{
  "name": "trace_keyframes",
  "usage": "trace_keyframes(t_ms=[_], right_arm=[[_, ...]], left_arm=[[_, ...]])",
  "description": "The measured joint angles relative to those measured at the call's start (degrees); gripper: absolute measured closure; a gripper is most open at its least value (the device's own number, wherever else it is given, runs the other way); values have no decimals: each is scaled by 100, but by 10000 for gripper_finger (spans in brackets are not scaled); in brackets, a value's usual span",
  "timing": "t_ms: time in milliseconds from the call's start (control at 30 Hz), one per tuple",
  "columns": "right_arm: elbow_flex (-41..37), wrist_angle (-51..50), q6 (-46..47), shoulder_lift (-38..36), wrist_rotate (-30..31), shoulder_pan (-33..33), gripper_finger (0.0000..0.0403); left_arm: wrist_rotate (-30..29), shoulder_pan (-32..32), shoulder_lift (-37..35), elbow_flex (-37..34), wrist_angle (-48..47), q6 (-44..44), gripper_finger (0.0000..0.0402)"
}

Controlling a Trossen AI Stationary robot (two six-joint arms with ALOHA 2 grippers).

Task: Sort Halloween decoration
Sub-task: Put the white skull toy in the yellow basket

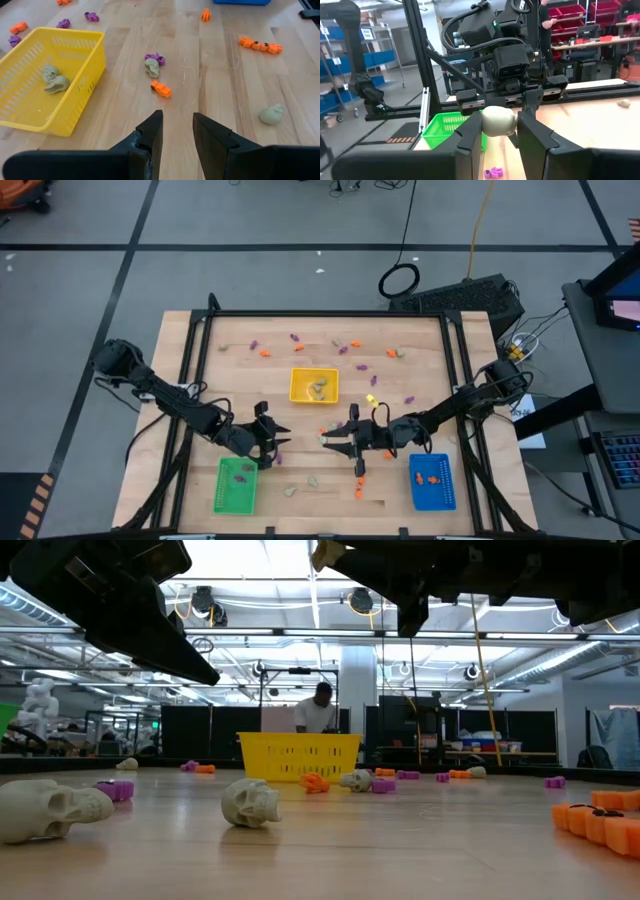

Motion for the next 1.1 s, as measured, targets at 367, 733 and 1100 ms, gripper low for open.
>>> trace_keyframes(t_ms=[367, 733, 1100], right_arm=[[0, -4, -1131, 0, 160, -134, 320], [4, -845, -587, -2, 456, -985, 320], [4, -1854, 181, -2, 294, -1696, 320]], left_arm=[[0, 0, 0, 0, 4, 0, 295], [-13, 0, 0, -1, 9, 4, 295], [-17, 0, 0, 0, 9, 13, 295]])
